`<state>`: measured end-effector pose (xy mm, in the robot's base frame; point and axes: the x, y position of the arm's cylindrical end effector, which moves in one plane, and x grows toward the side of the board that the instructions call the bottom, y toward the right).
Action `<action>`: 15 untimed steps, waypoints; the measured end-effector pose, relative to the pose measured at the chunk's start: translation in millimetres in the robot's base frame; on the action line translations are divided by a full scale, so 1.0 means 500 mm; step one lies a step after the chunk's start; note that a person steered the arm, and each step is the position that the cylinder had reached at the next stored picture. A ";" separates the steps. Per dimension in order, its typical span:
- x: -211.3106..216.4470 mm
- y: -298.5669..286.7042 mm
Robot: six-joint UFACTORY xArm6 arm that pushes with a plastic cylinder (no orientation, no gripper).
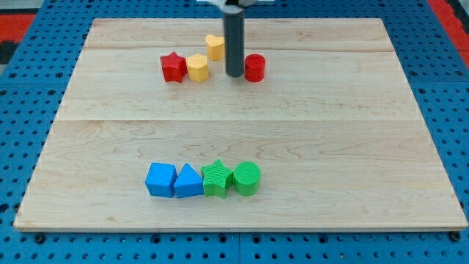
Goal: Push the yellow hexagon to the top center
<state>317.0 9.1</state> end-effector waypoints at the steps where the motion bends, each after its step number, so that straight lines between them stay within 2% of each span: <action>1: 0.051 -0.005; 2: 0.049 -0.072; 3: 0.127 -0.137; 4: 0.137 -0.189; 5: 0.036 -0.224; 6: -0.020 -0.226; 7: 0.028 -0.225; 8: -0.006 -0.208; 9: -0.095 -0.090; 10: -0.141 -0.056; 11: -0.129 -0.149; 12: -0.118 -0.012; 13: -0.100 0.018; 14: -0.072 0.131; 15: -0.027 0.133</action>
<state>303.5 75.6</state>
